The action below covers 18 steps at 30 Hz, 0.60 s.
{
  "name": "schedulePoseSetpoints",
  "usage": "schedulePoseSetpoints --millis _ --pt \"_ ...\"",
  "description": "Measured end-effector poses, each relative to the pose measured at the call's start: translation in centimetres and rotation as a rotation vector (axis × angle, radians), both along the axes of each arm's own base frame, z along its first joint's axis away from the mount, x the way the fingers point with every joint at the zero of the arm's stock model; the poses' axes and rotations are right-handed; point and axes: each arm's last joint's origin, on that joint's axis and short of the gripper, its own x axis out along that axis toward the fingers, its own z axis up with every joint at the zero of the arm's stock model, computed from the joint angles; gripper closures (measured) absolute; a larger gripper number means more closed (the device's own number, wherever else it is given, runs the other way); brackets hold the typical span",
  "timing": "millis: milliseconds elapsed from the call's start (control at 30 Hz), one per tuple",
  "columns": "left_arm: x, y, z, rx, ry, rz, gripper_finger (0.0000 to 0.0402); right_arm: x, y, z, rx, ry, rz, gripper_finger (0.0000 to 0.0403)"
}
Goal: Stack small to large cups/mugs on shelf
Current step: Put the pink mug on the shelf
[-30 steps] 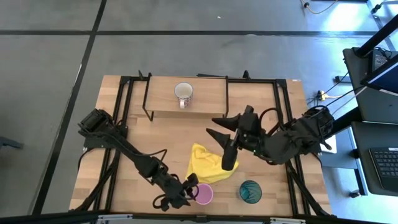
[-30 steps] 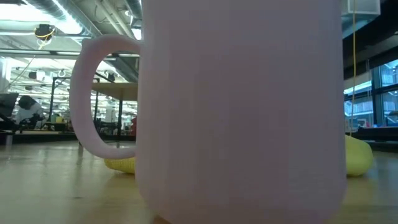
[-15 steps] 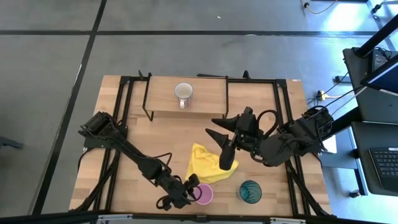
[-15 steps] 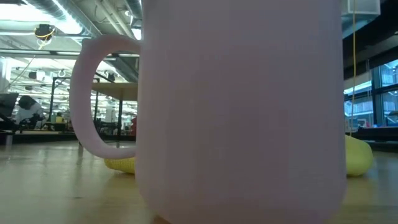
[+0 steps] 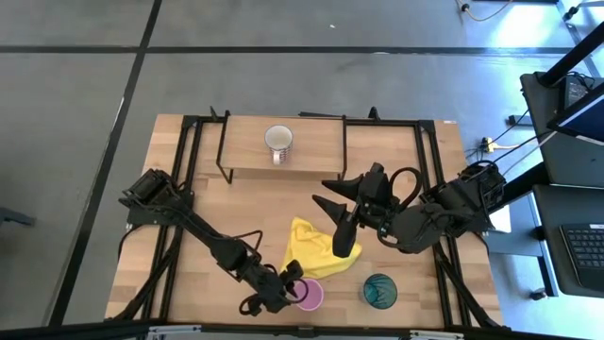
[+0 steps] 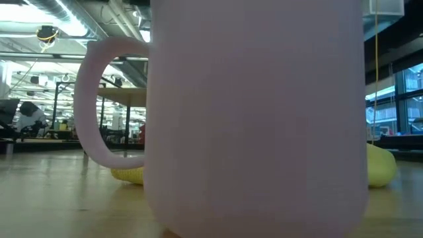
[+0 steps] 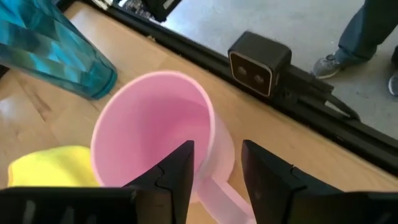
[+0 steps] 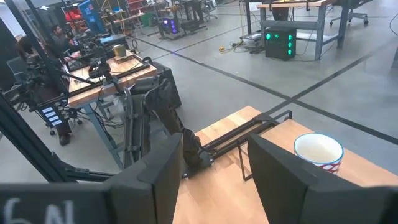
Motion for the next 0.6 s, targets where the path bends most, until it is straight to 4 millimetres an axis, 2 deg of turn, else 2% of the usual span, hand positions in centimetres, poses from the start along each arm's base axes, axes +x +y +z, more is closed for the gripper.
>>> schedulePoseSetpoints --millis 300,600 --pt "-0.15 0.14 -0.22 0.019 0.025 0.001 0.0313 0.00 0.00 -0.01 0.000 0.001 0.000 0.0221" --pt "-0.29 0.05 -0.09 0.039 0.009 0.041 0.0377 -0.02 -0.03 -0.02 0.000 -0.001 -0.010 0.0221"
